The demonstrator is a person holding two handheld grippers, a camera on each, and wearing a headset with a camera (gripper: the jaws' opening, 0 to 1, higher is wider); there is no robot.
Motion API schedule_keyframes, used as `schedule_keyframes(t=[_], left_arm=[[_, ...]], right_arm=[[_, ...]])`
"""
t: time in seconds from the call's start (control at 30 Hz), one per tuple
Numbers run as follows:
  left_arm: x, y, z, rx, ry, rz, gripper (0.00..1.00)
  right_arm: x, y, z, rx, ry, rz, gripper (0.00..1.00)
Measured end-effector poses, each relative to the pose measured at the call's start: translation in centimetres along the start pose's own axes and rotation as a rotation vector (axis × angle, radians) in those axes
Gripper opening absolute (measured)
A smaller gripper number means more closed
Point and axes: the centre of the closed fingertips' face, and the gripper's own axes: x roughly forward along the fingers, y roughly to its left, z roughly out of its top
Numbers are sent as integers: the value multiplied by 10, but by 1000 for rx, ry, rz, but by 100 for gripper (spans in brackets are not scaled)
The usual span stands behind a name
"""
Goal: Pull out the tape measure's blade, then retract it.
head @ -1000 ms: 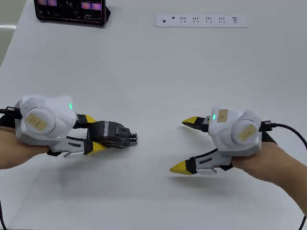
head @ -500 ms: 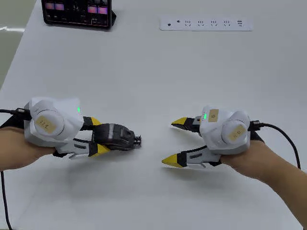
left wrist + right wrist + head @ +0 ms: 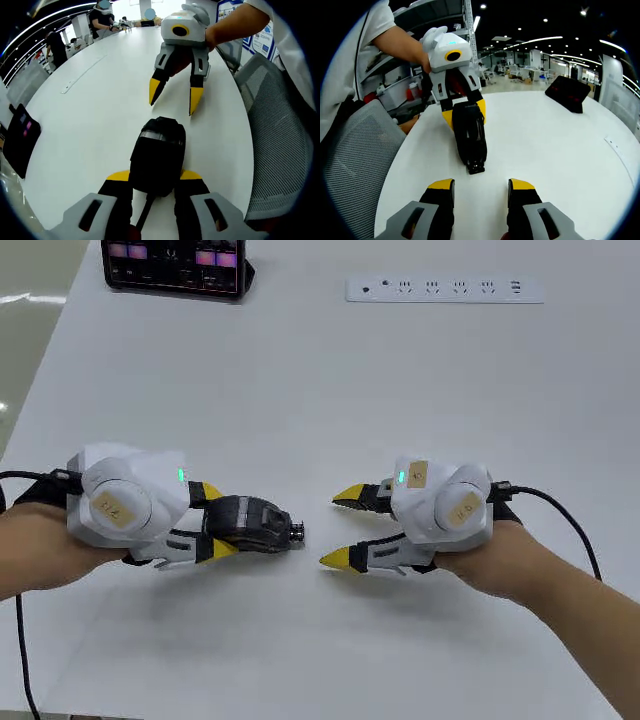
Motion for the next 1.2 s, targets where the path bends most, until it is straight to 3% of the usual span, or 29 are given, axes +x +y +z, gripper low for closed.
schedule_keyframes(t=[0.57, 1.2], left_arm=[[-1, 2, -2, -8, -4, -5, 27], [0, 4, -3, -8, -4, -7, 27]], right_arm=[[25, 7, 10, -61, -7, 56, 24], [33, 9, 9, -93, -5, 72, 13]])
